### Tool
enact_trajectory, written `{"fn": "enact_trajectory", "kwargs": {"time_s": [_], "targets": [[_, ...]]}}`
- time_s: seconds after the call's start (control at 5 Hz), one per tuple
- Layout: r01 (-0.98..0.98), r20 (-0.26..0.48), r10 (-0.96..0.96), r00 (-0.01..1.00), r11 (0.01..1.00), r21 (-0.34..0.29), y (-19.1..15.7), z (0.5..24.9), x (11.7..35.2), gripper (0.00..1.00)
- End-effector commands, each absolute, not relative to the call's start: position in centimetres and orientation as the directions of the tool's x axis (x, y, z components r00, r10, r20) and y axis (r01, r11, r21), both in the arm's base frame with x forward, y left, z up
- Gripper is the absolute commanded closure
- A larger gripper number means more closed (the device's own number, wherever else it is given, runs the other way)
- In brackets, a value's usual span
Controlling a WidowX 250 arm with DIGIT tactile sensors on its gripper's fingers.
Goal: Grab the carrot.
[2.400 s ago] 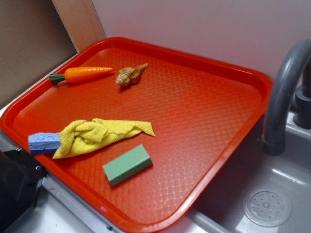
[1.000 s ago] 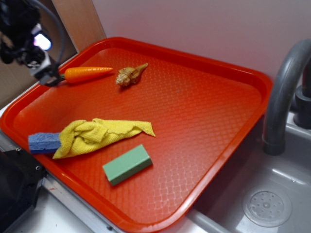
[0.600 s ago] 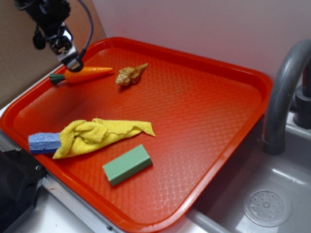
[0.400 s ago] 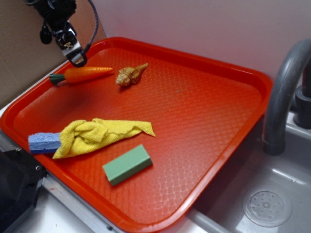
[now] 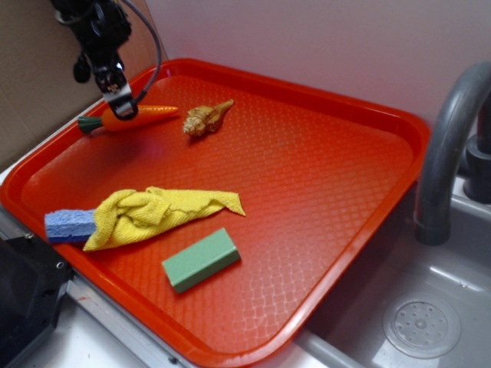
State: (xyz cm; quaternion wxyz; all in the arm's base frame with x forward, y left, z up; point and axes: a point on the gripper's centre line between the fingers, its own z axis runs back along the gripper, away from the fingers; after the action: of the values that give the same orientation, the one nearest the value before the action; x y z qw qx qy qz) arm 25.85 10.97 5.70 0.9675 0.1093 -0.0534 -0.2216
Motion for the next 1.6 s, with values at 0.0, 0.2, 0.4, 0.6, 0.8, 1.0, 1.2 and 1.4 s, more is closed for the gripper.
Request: {"fn": "enact_trajectory", "kwargs": {"time_s": [0.0,0.2,0.4,0.6,0.8,1.0,1.2,1.4], "targets": [[0.511,0.007,-0.524,0.851,0.833,0.212,10.6,2.1,27.5,0.0],[0.532,-0.007,-0.54,0.842,0.827,0.182,10.6,0.9,27.5,0.0],[0.56,-0.005,-0.569,0.822,0.807,0.187,10.0,1.2,27.3,1.0],[0.58,-0.009,-0.59,0.807,0.79,0.198,9.2,1.4,26.8,1.0],[0.58,-0.013,-0.591,0.807,0.788,0.206,9.0,1.7,26.7,1.0],[0.556,0.004,-0.572,0.821,0.8,0.223,8.3,4.8,26.7,1.0],[0.45,-0.002,-0.471,0.882,0.841,0.301,6.7,9.4,26.8,1.0],[0.349,0.018,-0.384,0.923,0.856,0.381,3.5,14.4,26.2,1.0]]}}
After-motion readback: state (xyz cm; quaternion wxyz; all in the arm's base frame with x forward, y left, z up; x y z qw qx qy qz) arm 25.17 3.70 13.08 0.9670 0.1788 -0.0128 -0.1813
